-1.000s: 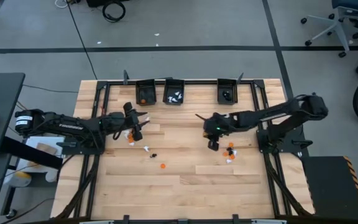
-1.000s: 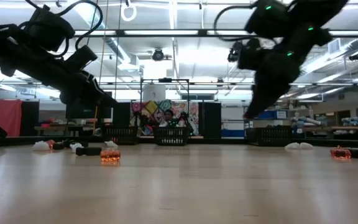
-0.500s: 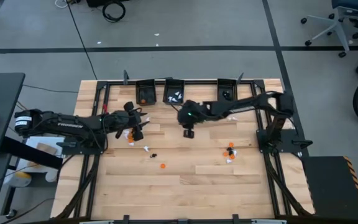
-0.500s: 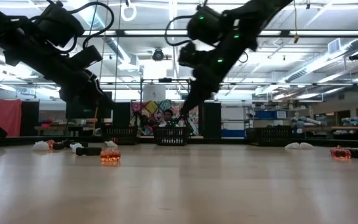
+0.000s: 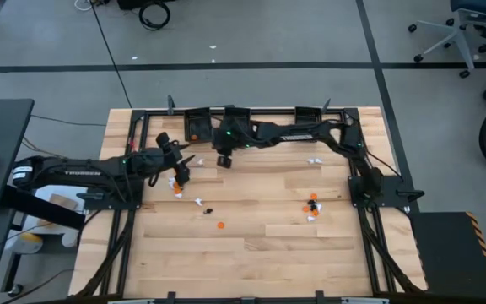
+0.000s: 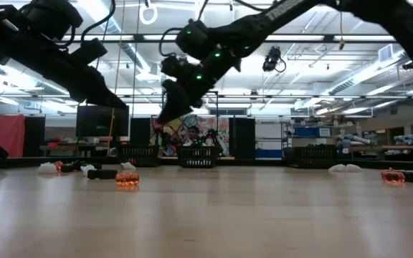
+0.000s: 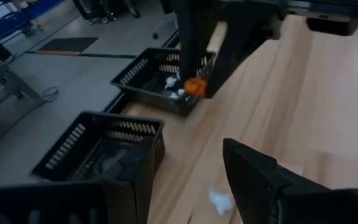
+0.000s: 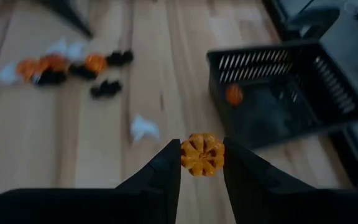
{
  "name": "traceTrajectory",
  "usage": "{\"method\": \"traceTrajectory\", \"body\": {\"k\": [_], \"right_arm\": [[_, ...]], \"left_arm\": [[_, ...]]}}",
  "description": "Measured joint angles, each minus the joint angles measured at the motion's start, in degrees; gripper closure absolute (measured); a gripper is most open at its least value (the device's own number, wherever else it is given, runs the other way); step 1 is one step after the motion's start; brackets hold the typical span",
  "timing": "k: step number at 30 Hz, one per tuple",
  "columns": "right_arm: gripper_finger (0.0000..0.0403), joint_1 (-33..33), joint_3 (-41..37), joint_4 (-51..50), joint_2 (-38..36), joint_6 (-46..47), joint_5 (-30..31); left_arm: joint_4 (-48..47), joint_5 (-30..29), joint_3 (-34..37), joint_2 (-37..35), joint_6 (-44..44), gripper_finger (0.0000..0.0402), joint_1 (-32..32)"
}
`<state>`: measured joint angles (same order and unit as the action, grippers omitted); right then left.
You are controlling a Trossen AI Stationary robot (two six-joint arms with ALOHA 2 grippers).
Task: Sort Halloween decoration
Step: Put the orange pumpkin toy into the left black bin
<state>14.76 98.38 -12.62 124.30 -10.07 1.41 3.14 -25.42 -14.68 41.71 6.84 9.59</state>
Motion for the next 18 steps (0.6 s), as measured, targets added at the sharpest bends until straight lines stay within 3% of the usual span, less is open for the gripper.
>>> {"method": "traceTrajectory", "body": {"k": [7,10,18], "right_arm": [[0.0291,1.1,13.9,-1.1,10.0,3.2,0.3],[0.0291,1.3,19.3,-1.6,13.7,6.5,3.2],[0.0291,2.6,27.8,-1.7,21.3,13.6,4.8]], "left_arm": [[-2.0,-0.6,0.0,-1.0,-1.3,0.023,0.0],[-3.1,-0.6,0.0,-1.0,-2.4,0.023,0.0],[-3.9,-2.4,0.0,-1.0,-3.8,0.023,0.0]]}}
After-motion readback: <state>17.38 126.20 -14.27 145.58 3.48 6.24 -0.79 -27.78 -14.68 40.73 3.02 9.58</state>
